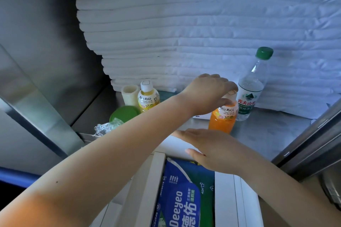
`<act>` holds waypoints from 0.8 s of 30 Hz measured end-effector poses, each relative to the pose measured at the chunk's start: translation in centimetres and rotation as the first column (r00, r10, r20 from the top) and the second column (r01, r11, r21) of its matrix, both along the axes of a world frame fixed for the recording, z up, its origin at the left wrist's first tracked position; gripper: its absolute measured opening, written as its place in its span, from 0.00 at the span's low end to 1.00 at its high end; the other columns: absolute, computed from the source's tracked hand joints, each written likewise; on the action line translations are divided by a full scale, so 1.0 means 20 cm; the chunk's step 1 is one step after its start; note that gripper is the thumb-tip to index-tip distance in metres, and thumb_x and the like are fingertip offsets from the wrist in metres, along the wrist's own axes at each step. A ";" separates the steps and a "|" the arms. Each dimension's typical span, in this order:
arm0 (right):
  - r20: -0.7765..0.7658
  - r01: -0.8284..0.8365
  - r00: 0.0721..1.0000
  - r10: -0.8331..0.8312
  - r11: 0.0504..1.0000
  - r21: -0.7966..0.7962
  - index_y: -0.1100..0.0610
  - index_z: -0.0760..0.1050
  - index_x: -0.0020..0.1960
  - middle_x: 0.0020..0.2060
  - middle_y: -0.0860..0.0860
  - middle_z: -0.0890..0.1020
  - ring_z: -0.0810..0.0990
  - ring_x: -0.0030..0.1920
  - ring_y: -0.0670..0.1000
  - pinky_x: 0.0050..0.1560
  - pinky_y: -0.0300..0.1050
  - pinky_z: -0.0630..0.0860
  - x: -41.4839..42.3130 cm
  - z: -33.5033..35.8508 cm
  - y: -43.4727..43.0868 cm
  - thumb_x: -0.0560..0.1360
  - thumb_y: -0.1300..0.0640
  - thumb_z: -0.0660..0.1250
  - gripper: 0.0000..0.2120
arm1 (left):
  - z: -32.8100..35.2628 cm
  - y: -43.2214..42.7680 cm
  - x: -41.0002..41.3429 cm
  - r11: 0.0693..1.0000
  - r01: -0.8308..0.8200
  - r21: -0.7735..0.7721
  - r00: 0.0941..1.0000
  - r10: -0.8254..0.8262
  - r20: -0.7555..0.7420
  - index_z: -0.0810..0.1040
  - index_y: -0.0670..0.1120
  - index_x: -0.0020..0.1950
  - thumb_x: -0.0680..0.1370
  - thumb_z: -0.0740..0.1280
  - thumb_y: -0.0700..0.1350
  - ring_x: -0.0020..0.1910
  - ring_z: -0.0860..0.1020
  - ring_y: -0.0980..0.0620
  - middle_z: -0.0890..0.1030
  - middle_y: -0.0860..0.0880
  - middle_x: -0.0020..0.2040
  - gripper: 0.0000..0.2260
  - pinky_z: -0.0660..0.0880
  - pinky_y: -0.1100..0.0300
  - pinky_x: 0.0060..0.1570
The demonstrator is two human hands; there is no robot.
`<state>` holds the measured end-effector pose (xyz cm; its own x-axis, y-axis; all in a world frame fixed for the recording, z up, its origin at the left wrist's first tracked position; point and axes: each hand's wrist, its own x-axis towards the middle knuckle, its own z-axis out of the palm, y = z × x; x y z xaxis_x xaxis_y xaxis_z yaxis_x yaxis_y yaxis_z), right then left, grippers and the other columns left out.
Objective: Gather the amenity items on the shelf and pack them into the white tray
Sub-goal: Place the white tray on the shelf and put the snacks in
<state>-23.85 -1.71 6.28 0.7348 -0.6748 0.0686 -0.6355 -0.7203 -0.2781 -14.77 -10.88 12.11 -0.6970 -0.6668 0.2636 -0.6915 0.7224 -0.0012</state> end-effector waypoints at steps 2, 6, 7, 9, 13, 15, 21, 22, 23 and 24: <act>-0.004 -0.006 1.000 0.005 1.000 -0.008 0.38 0.44 0.72 0.66 0.42 0.71 0.73 0.60 0.48 0.52 0.48 0.76 0.00 0.00 0.00 0.80 0.50 0.55 0.27 | -0.01 0.01 -0.03 1.000 0.006 0.005 1.000 -0.006 -0.030 0.70 0.52 0.67 0.79 0.61 0.54 0.60 0.71 0.51 0.77 0.52 0.59 0.18 0.64 0.57 0.56; -0.010 -0.003 1.000 0.002 1.000 -0.019 0.39 0.45 0.73 0.68 0.43 0.70 0.73 0.62 0.48 0.53 0.50 0.77 0.00 0.00 0.00 0.80 0.50 0.56 0.27 | -0.04 0.01 -0.03 0.999 -0.024 0.037 0.995 0.027 -0.098 0.70 0.53 0.67 0.78 0.62 0.54 0.58 0.72 0.51 0.77 0.52 0.58 0.18 0.63 0.60 0.48; -0.006 -0.004 1.000 0.004 1.000 -0.023 0.38 0.44 0.72 0.67 0.42 0.71 0.73 0.61 0.47 0.52 0.48 0.77 0.00 0.00 0.00 0.80 0.50 0.56 0.27 | -0.04 0.01 -0.02 0.997 -0.026 0.069 0.994 0.033 -0.104 0.69 0.53 0.68 0.78 0.62 0.54 0.58 0.71 0.51 0.77 0.53 0.59 0.19 0.64 0.60 0.48; 0.000 -0.002 1.000 0.002 1.000 -0.024 0.35 0.43 0.72 0.63 0.42 0.73 0.74 0.56 0.46 0.48 0.47 0.77 0.00 0.00 0.00 0.80 0.49 0.56 0.28 | -0.02 0.02 0.02 0.991 -0.015 0.136 0.993 0.030 -0.112 0.67 0.54 0.70 0.78 0.62 0.56 0.60 0.71 0.52 0.76 0.53 0.60 0.21 0.66 0.59 0.52; -0.006 -0.005 1.000 0.005 1.000 -0.001 0.34 0.42 0.72 0.56 0.44 0.74 0.72 0.49 0.45 0.46 0.49 0.76 0.00 0.00 0.00 0.79 0.49 0.55 0.29 | 0.06 -0.01 0.21 0.982 -0.107 0.153 0.982 0.128 -0.136 0.66 0.56 0.70 0.77 0.63 0.57 0.61 0.71 0.53 0.75 0.55 0.61 0.23 0.67 0.58 0.57; -0.006 -0.010 1.000 0.010 1.000 0.003 0.33 0.41 0.72 0.59 0.44 0.73 0.73 0.52 0.46 0.47 0.49 0.76 0.00 0.00 -0.01 0.80 0.49 0.55 0.29 | 0.09 -0.03 0.36 0.968 -0.216 0.128 0.973 0.224 -0.057 0.67 0.56 0.69 0.77 0.63 0.57 0.63 0.70 0.52 0.74 0.54 0.63 0.21 0.67 0.56 0.60; 0.003 -0.023 1.000 0.023 1.000 0.002 0.32 0.41 0.72 0.61 0.43 0.73 0.74 0.54 0.47 0.49 0.48 0.76 0.00 -0.01 -0.01 0.80 0.49 0.55 0.30 | 0.12 -0.03 0.69 0.878 -0.422 0.225 0.906 0.401 0.133 0.70 0.57 0.66 0.76 0.64 0.57 0.56 0.72 0.55 0.75 0.57 0.60 0.18 0.70 0.54 0.57; 0.004 -0.023 1.000 0.023 1.000 0.005 0.32 0.41 0.72 0.62 0.43 0.73 0.74 0.55 0.47 0.49 0.48 0.76 0.00 -0.01 -0.01 0.80 0.49 0.55 0.30 | 0.11 -0.02 0.71 0.871 -0.433 0.234 0.901 0.408 0.148 0.70 0.57 0.65 0.76 0.64 0.57 0.55 0.72 0.56 0.75 0.57 0.60 0.18 0.70 0.54 0.57; 0.004 -0.023 1.000 0.023 1.000 0.007 0.32 0.41 0.72 0.62 0.43 0.73 0.74 0.56 0.46 0.50 0.48 0.76 0.00 -0.01 -0.01 0.80 0.49 0.55 0.30 | 0.11 -0.01 0.73 0.866 -0.442 0.235 0.896 0.414 0.161 0.70 0.57 0.65 0.76 0.64 0.57 0.56 0.72 0.55 0.75 0.57 0.60 0.18 0.70 0.53 0.58; 0.001 -0.024 1.000 0.024 1.000 0.008 0.32 0.41 0.72 0.62 0.43 0.72 0.74 0.56 0.46 0.50 0.48 0.76 0.00 -0.01 -0.01 0.80 0.49 0.55 0.30 | 0.10 -0.01 0.75 0.863 -0.449 0.232 0.892 0.419 0.169 0.71 0.57 0.65 0.76 0.64 0.57 0.59 0.71 0.55 0.74 0.57 0.61 0.18 0.69 0.53 0.59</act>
<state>-23.89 -1.90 6.13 0.7504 -0.6579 0.0639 -0.6181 -0.7327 -0.2848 0.23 -11.03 14.12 -0.3353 -0.9419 -0.0206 -0.9413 0.3340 0.0495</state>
